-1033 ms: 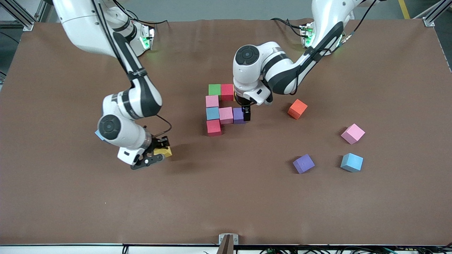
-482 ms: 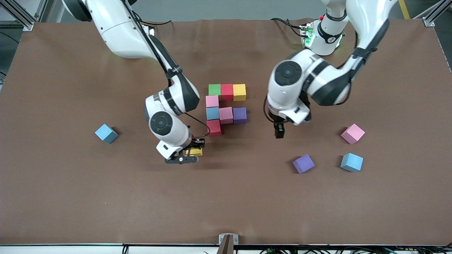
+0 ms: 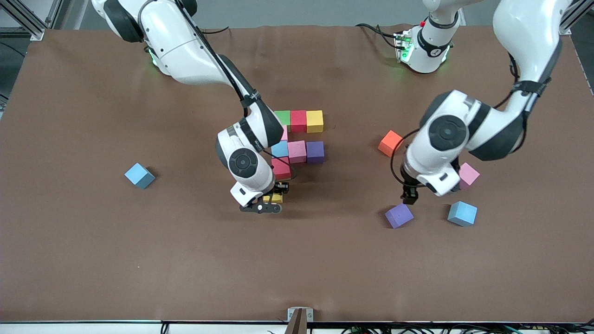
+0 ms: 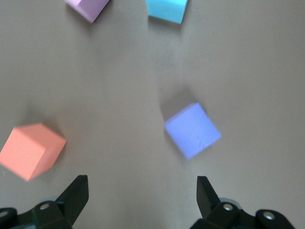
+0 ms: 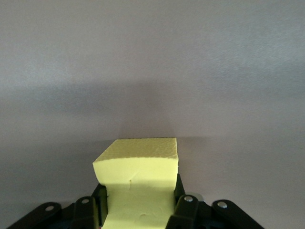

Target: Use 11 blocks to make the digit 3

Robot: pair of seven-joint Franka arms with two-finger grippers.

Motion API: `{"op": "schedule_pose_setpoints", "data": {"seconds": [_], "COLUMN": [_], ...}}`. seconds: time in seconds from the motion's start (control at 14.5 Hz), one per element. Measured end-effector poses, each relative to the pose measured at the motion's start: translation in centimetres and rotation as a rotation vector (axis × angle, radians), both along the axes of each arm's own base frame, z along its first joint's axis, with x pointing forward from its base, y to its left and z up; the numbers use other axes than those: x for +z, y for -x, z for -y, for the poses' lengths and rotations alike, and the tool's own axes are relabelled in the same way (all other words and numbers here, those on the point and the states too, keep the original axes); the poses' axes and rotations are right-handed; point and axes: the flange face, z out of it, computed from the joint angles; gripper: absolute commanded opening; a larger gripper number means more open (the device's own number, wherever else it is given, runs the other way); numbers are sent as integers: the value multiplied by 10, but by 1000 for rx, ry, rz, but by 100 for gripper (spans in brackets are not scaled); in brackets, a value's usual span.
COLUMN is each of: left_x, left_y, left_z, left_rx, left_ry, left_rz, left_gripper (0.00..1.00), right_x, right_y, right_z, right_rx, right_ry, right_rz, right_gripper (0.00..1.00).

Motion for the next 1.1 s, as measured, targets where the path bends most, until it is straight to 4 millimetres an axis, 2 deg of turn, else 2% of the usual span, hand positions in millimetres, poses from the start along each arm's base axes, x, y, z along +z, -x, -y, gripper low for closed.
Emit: {"op": "schedule_pose_setpoints", "data": {"seconds": [0.14, 0.28, 0.48, 0.69, 0.96, 1.03, 1.1], "left_x": [-21, -42, -65, -76, -89, -93, -99], "left_y": [-23, -40, -50, -52, -56, -58, -59], "left_z": [-29, -46, -42, -39, -52, -53, -52], "left_rx": [-25, -69, -198, -391, -590, -615, -636], "left_ry": [28, 66, 132, 151, 150, 158, 168], "left_rz": [-18, -23, 14, 22, 22, 34, 43], "left_gripper": [100, 100, 99, 99, 99, 99, 99], "right_x": [2, 2, 1, 0, -1, -1, -1], "right_y": [2, 7, 16, 20, 20, 20, 20], "right_z": [-6, -12, -25, -29, -28, -28, -28], "right_rx": [8, 20, 71, 128, 154, 155, 156], "right_ry": [-3, -3, -4, -6, -6, -6, -6], "right_rz": [4, 4, 6, 9, 10, 10, 10], "right_gripper": [29, 31, 31, 31, 32, 35, 55]}}
